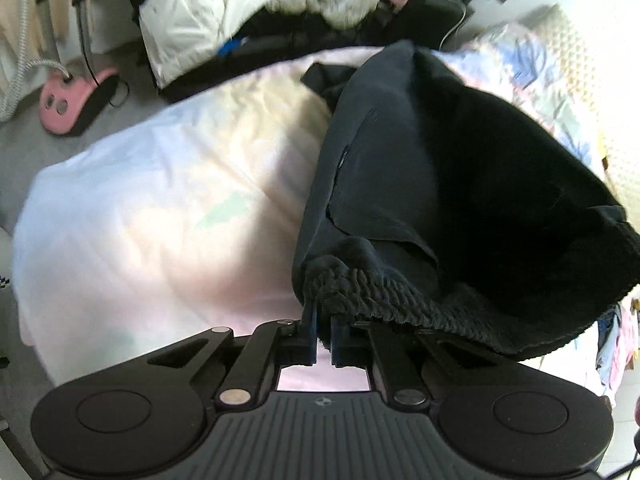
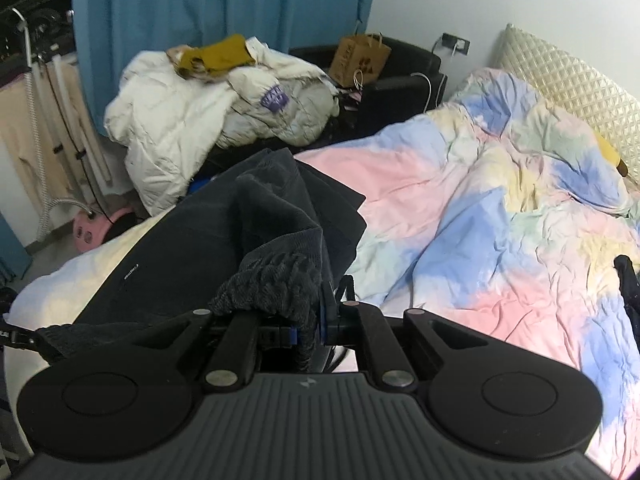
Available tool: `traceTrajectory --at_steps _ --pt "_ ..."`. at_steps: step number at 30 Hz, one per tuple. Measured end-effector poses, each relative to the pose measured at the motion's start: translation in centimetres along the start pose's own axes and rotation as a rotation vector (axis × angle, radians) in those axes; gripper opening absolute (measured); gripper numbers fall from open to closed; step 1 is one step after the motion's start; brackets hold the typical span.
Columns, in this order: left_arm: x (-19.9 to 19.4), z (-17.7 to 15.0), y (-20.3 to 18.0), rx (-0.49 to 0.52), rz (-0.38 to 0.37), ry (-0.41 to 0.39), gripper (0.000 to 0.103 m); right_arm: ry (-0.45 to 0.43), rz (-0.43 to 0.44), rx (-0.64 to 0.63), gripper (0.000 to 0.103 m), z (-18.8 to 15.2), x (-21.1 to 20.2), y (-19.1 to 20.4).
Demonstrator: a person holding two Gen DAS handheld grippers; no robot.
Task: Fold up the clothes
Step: 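Raise the trousers by the waistband with both tools and shake them out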
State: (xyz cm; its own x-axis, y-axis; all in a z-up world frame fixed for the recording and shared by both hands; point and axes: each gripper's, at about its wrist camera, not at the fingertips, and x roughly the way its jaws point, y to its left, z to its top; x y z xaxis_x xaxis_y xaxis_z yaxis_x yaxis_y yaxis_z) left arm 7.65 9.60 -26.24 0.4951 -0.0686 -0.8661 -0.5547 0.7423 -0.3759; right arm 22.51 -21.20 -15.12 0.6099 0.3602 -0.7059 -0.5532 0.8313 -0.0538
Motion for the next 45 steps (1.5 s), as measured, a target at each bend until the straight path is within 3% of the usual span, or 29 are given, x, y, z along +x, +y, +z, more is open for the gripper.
traceTrajectory --at_steps 12,17,23,27,35,45 --pt "-10.2 -7.9 0.0 0.008 -0.071 -0.083 0.005 -0.054 -0.041 0.016 0.009 -0.8 -7.4 -1.1" --pt "-13.6 -13.0 -1.1 -0.002 -0.051 -0.147 0.005 -0.047 0.031 -0.013 0.009 -3.0 -9.0 -2.0" --pt "-17.1 -19.5 -1.9 -0.118 0.025 -0.246 0.005 -0.078 0.145 -0.058 0.009 -6.0 -12.4 -3.1" --pt "-19.0 -22.8 -3.1 -0.164 0.044 -0.264 0.005 -0.068 0.192 -0.079 0.009 -7.5 -14.6 -3.8" --pt "-19.3 -28.6 -7.1 -0.111 0.007 -0.17 0.005 -0.093 0.164 -0.081 0.009 -8.9 -17.8 -7.0" --pt "-17.8 -38.2 -16.8 -0.119 0.028 -0.188 0.006 -0.101 0.209 -0.069 0.009 -14.1 -21.0 -15.4"
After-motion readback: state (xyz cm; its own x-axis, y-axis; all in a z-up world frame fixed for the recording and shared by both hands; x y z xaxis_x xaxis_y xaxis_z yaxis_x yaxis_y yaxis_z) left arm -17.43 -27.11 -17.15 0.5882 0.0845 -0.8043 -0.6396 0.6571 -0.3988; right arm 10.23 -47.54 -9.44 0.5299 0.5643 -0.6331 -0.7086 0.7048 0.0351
